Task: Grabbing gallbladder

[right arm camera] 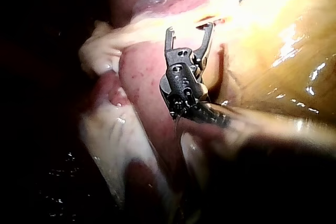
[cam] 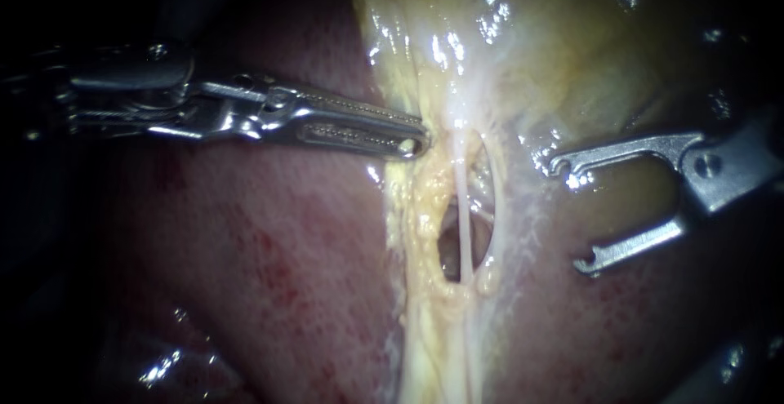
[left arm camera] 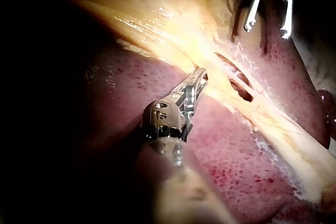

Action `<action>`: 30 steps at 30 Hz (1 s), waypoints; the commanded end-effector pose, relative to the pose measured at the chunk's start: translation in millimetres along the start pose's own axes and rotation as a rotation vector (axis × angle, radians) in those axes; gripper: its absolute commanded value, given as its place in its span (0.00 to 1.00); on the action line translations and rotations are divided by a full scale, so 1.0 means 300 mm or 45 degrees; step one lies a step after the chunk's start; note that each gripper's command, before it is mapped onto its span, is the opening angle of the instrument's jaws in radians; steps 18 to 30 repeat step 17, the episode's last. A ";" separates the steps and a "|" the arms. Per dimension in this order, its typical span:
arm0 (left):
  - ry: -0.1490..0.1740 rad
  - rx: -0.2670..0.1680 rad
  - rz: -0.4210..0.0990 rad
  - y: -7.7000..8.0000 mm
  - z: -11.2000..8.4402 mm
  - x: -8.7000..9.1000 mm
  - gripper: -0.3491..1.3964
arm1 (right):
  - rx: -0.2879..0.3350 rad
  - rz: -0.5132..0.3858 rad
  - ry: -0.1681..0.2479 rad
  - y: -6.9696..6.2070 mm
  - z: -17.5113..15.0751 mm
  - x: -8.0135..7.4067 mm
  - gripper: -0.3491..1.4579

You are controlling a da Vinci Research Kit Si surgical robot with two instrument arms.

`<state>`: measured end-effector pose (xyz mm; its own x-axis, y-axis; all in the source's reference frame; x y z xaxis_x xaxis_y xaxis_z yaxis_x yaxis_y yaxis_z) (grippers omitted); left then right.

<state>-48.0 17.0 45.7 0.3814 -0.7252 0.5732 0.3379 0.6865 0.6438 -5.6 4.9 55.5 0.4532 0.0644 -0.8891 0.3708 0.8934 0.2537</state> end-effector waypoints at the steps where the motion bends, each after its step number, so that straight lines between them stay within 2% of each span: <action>1: -0.003 -0.005 0.000 -0.0004 -0.0004 -0.0002 0.00 | 0.000 0.000 0.000 0.0000 0.000 0.0001 0.52; 30: 0.000 0.004 -0.004 -0.0020 -0.0015 -0.0006 0.00 | 0.000 0.000 0.000 0.0000 0.000 0.0001 0.52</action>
